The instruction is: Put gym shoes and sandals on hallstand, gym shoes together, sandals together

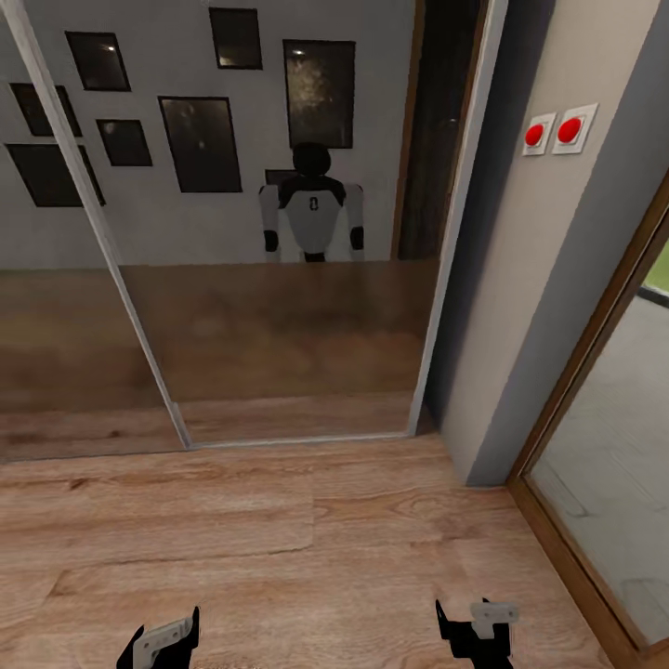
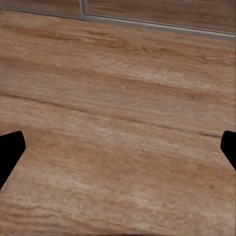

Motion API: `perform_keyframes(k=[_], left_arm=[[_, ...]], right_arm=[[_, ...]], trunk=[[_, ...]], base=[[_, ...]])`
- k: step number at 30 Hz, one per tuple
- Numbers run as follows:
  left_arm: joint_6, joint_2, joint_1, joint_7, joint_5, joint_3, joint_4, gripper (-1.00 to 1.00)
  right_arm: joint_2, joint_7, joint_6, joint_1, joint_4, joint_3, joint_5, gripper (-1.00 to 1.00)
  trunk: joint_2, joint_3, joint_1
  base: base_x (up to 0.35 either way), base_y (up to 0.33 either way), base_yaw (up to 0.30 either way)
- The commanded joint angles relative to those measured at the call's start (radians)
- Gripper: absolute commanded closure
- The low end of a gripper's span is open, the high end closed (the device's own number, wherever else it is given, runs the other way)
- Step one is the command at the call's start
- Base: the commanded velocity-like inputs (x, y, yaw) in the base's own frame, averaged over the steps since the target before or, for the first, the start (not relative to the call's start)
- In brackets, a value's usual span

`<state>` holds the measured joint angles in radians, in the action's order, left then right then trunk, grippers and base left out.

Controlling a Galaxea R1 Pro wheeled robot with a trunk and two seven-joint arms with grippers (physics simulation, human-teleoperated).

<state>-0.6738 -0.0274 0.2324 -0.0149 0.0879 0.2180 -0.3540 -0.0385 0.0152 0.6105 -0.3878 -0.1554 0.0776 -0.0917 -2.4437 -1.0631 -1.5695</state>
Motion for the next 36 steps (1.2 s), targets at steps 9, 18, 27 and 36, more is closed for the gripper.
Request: perform_keyframes(k=[9, 18, 27, 36], left_arm=[[-0.003, 0.0, 0.001, -0.002, 0.009, -0.003, 0.001, -1.0], [-0.003, 0.001, 0.001, -0.001, 0.009, -0.003, 0.001, -1.0], [-0.003, 0.001, 0.001, -0.002, 0.009, -0.003, 0.001, -1.0], [-0.003, 0.001, 0.001, -0.001, 0.009, -0.003, 0.001, -1.0]], right_arm=[[0.0, 0.002, 0.003, 0.0, 0.0, 0.008, -0.01, -1.0], [0.0, 0.002, 0.003, 0.0, 0.0, 0.008, -0.01, -1.0], [0.0, 0.002, 0.003, 0.0, 0.0, 0.008, -0.01, -1.0], [0.0, 0.002, 0.003, 0.0, 0.0, 0.008, -0.01, -1.0]], trunk=[[0.0, -0.001, 0.0], [0.0, -0.001, 0.0], [0.0, -0.001, 0.0], [0.0, -0.001, 0.0]], base=[[0.003, -0.002, 0.274], [0.028, -0.087, 0.274], [0.039, -0.253, 0.273], [0.004, -0.272, 0.165]])
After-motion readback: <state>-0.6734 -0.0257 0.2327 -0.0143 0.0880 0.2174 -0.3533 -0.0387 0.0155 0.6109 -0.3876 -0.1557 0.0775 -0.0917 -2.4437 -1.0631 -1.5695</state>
